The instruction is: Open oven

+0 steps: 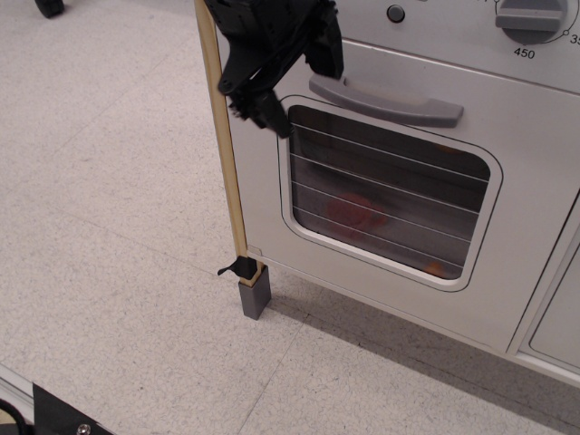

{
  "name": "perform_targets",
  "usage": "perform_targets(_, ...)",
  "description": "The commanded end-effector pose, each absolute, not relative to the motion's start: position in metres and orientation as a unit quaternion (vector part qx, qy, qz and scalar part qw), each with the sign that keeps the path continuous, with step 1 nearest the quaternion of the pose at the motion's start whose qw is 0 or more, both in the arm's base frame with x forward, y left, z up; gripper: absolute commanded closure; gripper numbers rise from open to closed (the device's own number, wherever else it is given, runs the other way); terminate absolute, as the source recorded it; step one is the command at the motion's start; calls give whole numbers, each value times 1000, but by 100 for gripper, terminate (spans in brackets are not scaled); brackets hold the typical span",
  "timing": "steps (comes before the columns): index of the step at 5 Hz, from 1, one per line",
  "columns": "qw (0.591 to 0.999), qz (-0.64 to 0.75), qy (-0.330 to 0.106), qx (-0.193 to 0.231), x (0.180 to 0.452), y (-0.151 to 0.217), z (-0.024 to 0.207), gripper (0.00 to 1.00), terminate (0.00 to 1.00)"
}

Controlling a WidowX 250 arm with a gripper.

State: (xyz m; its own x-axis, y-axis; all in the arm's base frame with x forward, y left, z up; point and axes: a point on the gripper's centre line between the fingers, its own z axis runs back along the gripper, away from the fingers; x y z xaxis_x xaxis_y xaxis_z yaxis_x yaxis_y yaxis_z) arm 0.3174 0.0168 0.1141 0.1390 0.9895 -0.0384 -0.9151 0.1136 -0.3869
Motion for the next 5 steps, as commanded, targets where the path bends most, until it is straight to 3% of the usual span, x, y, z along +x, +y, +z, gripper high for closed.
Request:
perform_targets(1, 681, 691, -138, -197, 351, 25, 116, 0, 0)
perform_targets(3, 672, 703, -120, -199, 366, 12, 95, 0, 0)
perform_targets(5, 684, 693, -113, -198, 362, 8, 82, 0, 0)
